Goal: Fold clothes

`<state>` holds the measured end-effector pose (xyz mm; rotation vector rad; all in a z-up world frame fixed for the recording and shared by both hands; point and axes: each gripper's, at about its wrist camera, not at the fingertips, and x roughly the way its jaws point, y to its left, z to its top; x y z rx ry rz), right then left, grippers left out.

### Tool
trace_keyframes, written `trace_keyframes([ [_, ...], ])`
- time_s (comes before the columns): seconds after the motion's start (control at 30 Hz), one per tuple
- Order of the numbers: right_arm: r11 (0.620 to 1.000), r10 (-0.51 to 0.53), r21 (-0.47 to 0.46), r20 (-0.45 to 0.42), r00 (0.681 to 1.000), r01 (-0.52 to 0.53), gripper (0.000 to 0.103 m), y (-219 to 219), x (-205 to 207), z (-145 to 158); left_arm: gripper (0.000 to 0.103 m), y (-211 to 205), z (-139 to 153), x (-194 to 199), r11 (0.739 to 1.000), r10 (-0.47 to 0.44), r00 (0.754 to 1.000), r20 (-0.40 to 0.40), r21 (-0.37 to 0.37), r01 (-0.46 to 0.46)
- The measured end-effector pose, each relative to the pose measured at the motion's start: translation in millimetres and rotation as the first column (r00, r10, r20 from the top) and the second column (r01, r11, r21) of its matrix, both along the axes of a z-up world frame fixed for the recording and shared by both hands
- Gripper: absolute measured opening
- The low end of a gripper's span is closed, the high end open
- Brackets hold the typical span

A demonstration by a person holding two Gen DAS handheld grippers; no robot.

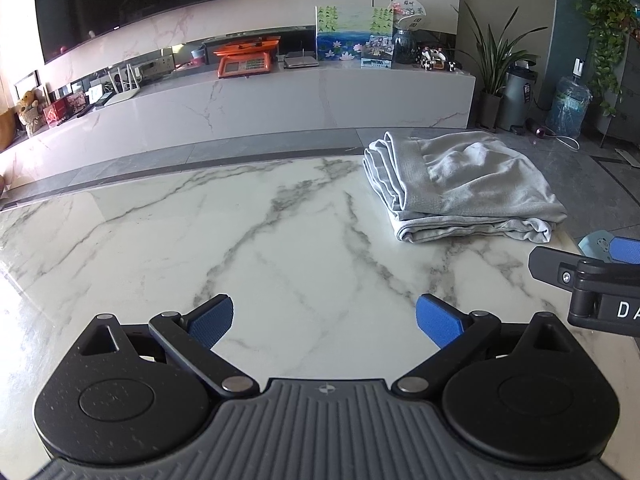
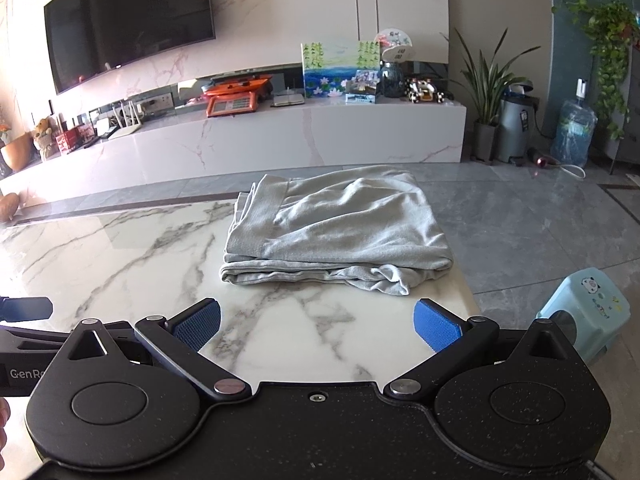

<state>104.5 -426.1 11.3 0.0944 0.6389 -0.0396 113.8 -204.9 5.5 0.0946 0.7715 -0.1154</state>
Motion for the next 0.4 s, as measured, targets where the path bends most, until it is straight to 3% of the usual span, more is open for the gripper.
trace_keyframes([
  [0.4,1.0,-0.007,0.008,0.009,1.0,0.007,0.103,-3.1,-4.6,1.5,0.098,-4.0,4.3,-4.6,1.0,-0.003,1.0,0.022,0.018,0.002],
])
